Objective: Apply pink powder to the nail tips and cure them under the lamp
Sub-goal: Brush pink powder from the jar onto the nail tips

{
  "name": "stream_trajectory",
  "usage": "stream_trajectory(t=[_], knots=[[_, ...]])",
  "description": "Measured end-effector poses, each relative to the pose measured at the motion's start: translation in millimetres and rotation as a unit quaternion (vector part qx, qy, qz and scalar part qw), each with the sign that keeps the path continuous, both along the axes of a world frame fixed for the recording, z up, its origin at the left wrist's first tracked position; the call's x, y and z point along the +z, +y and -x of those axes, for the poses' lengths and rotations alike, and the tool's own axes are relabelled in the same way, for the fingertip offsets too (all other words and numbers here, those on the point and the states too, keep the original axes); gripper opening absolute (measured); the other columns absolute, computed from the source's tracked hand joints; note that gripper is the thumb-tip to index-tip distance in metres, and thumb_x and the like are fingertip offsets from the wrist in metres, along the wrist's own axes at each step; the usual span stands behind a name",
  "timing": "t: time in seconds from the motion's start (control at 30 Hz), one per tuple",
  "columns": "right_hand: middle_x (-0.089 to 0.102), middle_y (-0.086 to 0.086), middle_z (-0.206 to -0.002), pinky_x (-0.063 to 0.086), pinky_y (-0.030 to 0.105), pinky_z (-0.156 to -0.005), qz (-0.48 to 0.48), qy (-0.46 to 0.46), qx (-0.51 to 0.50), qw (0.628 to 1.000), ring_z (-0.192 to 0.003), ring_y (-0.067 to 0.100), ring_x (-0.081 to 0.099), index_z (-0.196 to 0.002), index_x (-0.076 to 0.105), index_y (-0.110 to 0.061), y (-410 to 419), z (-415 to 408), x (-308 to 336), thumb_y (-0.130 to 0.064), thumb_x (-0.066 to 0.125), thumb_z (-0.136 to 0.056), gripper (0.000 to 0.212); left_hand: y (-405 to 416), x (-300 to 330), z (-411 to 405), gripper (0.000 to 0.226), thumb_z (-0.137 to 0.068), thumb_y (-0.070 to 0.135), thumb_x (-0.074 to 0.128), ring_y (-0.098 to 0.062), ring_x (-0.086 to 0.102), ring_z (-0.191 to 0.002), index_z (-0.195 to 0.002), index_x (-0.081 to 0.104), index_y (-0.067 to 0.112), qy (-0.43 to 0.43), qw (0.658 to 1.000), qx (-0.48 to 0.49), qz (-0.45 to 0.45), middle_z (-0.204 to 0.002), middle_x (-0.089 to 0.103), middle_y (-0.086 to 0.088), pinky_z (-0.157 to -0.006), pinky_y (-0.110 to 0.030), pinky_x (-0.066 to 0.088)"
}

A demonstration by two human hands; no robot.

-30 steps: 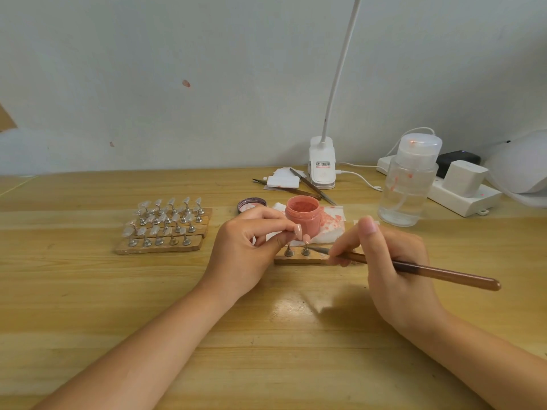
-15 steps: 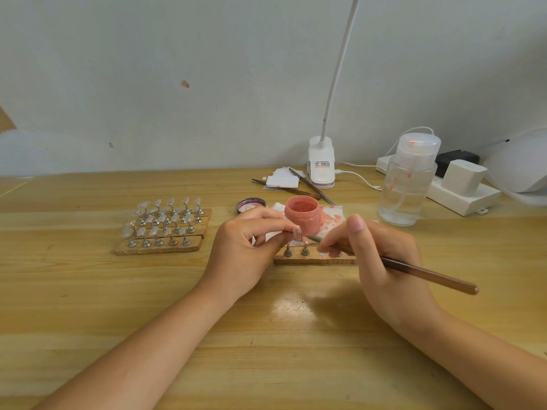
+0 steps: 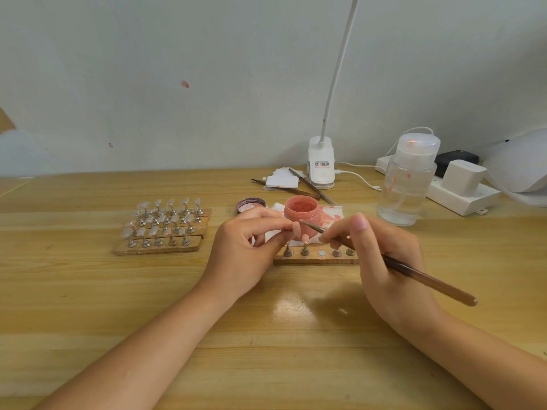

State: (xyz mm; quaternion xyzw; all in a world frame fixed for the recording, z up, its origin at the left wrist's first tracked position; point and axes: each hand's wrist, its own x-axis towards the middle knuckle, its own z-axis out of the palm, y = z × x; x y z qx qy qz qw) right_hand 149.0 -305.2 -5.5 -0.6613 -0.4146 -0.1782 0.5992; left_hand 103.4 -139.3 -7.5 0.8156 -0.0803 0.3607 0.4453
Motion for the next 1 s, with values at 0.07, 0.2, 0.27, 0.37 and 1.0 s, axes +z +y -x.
stream_trajectory(t=[0.07,0.2,0.27,0.37,1.0], knots=[[0.063,-0.016,-0.070,0.046,0.015,-0.064,0.015,0.001,-0.001,1.000,-0.070,0.003,0.062,-0.070,0.066,-0.012,-0.5,-0.2,-0.4,-0.035,0.036,-0.093,0.044,-0.3,0.1,0.4,0.024,-0.074,0.005,0.070,-0.005,0.031,-0.044,-0.085,0.068,0.026,0.004,1.000,0.006,-0.002,-0.080,0.062,0.013,-0.050,-0.015,0.031],[0.062,-0.005,-0.061,0.045,0.015,-0.058,-0.009,0.009,0.020,1.000,-0.060,0.004,0.059,-0.065,0.065,-0.008,-1.7,0.6,-1.6,-0.041,0.037,-0.094,0.052,-1.4,1.4,2.3,0.029,-0.075,0.003,0.070,-0.006,0.033,-0.045,-0.083,0.067,0.030,0.010,1.000,0.009,0.003,-0.074,0.060,0.013,-0.052,-0.024,0.033],[0.060,-0.018,-0.069,0.044,0.013,-0.063,0.007,-0.030,-0.012,0.999,-0.067,0.000,0.059,-0.070,0.066,-0.012,0.4,0.4,0.3,-0.042,0.033,-0.094,0.051,-2.4,2.5,3.5,0.029,-0.074,0.002,0.070,-0.002,0.038,-0.046,-0.086,0.067,0.029,0.008,1.000,0.011,0.001,-0.075,0.060,0.013,-0.051,-0.025,0.033],[0.059,-0.018,-0.068,0.043,0.013,-0.062,0.029,-0.036,-0.015,0.999,-0.067,0.000,0.059,-0.068,0.066,-0.012,0.5,-1.0,-0.5,-0.043,0.032,-0.094,0.053,-5.1,4.2,4.4,0.036,-0.073,-0.003,0.070,0.006,0.045,-0.050,-0.085,0.066,0.031,0.001,1.000,0.011,0.002,-0.073,0.058,0.013,-0.050,-0.025,0.032],[0.062,-0.007,-0.063,0.046,0.024,-0.055,0.031,-0.048,-0.007,0.998,-0.061,0.005,0.059,-0.064,0.066,-0.006,-2.0,-2.5,-2.1,-0.039,0.033,-0.096,0.057,-2.2,3.7,3.6,0.032,-0.072,0.005,0.072,-0.014,0.030,-0.045,-0.074,0.064,0.036,0.012,0.999,0.036,-0.001,-0.071,0.060,0.012,-0.056,-0.025,0.038]])
